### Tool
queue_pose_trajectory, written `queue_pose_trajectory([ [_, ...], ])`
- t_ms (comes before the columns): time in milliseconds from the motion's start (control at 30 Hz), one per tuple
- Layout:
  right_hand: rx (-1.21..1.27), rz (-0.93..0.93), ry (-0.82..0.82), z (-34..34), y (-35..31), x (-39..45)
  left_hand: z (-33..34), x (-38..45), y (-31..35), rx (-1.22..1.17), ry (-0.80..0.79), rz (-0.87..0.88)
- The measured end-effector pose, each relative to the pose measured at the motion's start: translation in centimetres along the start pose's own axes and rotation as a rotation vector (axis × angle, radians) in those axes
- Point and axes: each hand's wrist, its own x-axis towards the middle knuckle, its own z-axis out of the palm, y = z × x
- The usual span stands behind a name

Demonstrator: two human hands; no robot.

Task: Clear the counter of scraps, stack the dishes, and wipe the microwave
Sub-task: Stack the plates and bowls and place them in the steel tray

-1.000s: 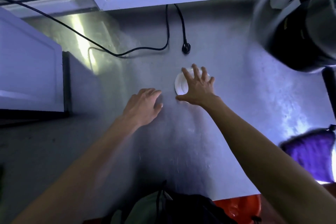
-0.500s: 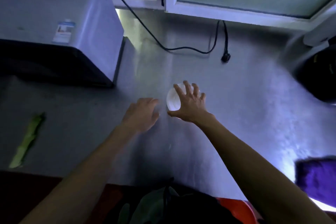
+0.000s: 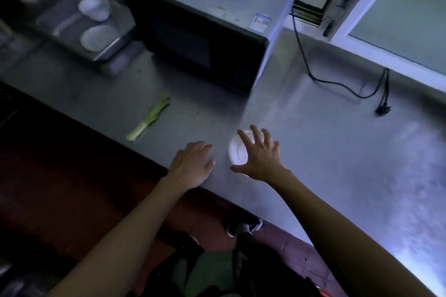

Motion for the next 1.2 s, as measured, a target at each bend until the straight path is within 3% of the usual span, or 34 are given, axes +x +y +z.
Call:
queue_pose_trajectory([
  [267,-0.050,-0.134,0.020,0.6,-13.2,0.2,-2.5,-8.5,-11.9,-0.023,0.150,-0.158],
  [500,-0.065,-0.181,0.032,-0.5,-19.6,1.6,-3.6,-11.2,-16.7,-0.079,0.259,-0.242],
  [800,-0.042,-0.163,0.002,0.4,-20.6,5.8,-4.5,-7.4,-18.8,-0.109,0.242,-0.241],
  [1200,0.086,-0.043,-0.053,1.3,-18.7,10.7,-6.6,4.3,-20.2,-0.057,0.158,-0.197],
])
